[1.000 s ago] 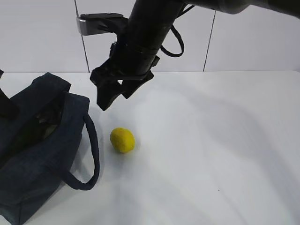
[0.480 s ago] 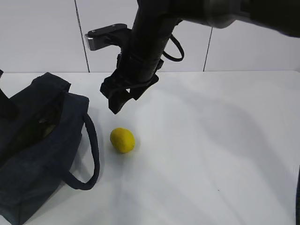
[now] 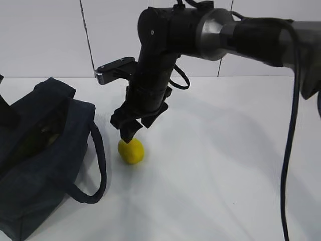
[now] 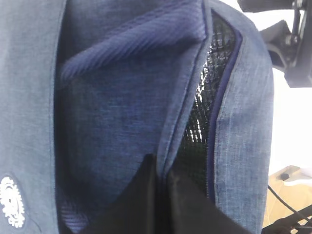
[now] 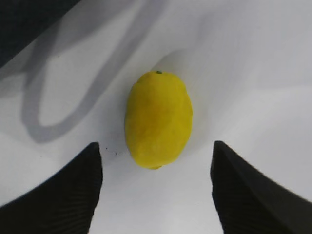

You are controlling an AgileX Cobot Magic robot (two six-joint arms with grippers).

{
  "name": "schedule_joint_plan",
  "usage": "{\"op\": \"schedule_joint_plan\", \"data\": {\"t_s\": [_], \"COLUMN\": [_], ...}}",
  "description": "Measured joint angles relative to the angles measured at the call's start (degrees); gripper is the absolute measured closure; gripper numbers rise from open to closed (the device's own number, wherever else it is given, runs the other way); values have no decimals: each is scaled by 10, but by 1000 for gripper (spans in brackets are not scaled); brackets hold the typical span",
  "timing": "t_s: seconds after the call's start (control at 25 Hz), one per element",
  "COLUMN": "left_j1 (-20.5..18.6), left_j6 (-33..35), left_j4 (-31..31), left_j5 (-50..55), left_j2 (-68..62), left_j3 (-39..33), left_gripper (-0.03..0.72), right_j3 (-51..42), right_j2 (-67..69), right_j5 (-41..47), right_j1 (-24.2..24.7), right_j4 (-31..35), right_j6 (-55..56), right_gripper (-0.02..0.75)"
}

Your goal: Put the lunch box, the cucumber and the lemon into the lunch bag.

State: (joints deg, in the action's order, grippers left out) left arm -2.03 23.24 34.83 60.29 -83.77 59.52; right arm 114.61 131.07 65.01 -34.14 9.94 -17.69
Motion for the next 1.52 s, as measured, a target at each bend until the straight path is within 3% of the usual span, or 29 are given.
{"op": "schedule_joint_plan", "data": {"t_s": [0.44, 0.72, 1.52], "left_j1": [0, 0, 0], "left_j6": [0, 0, 0], "left_j4": [0, 0, 0], "left_j5": [0, 5, 9], "left_j2": [0, 0, 0], "left_j3": [0, 0, 0], "left_gripper": [695, 695, 695], "right_j3": [0, 0, 0], "right_j2": [10, 39, 53], "right_j5": [-41, -50, -61], "right_j1": [0, 0, 0], "right_j4": [17, 64, 33], "right_j6": [-1, -11, -12], "right_gripper": [206, 129, 144]}}
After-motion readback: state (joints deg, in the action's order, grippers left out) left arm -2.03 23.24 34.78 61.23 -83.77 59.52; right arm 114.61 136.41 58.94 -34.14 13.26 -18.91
